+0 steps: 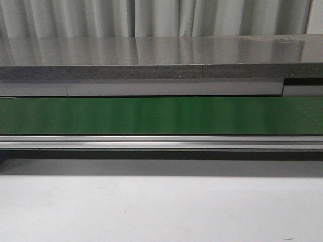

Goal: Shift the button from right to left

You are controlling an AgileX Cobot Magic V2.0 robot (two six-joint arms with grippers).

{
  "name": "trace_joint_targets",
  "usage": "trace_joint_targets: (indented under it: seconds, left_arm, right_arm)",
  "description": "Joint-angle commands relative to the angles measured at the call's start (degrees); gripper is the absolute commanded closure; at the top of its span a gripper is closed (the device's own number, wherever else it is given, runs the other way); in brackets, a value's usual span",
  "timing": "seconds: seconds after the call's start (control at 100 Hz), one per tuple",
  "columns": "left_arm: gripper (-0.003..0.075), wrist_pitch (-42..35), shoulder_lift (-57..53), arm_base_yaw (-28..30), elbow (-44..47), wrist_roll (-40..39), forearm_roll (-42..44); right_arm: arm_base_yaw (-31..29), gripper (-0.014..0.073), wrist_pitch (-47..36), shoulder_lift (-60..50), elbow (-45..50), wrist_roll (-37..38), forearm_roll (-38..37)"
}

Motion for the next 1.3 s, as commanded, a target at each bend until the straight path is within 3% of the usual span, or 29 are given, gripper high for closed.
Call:
trace_joint_targets:
  seconds: [0.0, 0.19, 0.43, 0.84, 0.95, 1.08, 1.15, 1.29]
  left_arm:
    - [0.0715, -4.6, -2.1, 0.0, 2.3, -0.7, -0.3]
    - [0.0715, -4.6, -2.1, 0.0, 2.3, -0.7, -0.3]
    - [0.0715, -4.6, -2.1, 0.0, 2.3, -0.7, -0.3]
    - [0.0715, -4.6, -2.1, 0.0, 2.3, -0.7, -0.3]
    - [0.0715, -4.6, -2.1, 0.0, 2.3, -0.7, -0.3]
    - [0.0715, -4.6, -2.1, 0.0, 2.3, -0.7, -0.3]
    - [0.0715, -4.6, -2.1, 0.0, 2.3, -0.7, -0.3]
    - [0.0715, -4.6, -2.1, 0.0, 2.3, -0.7, -0.3]
  right_arm:
    - [0.1, 0.0662, 3.1, 1.7, -7.3, -0.1, 0.5]
    - [0.1, 0.0662, 19.6, 12.7, -20.4, -0.1, 0.5]
    - [0.1, 0.0662, 33.5, 28.5, -34.7, -0.1, 0.5]
    - [0.1, 0.0653, 35.1, 40.5, -39.2, -0.1, 1.8]
    - [0.1, 0.0551, 36.0, 40.6, -39.2, -0.1, 1.8]
    - [0.1, 0.0266, 36.3, 40.6, -39.2, -0.1, 1.8]
    - [0.1, 0.016, 36.1, 40.6, -39.2, -0.1, 1.8]
    - [0.1, 0.0116, 36.0, 40.6, -39.2, -0.1, 2.6]
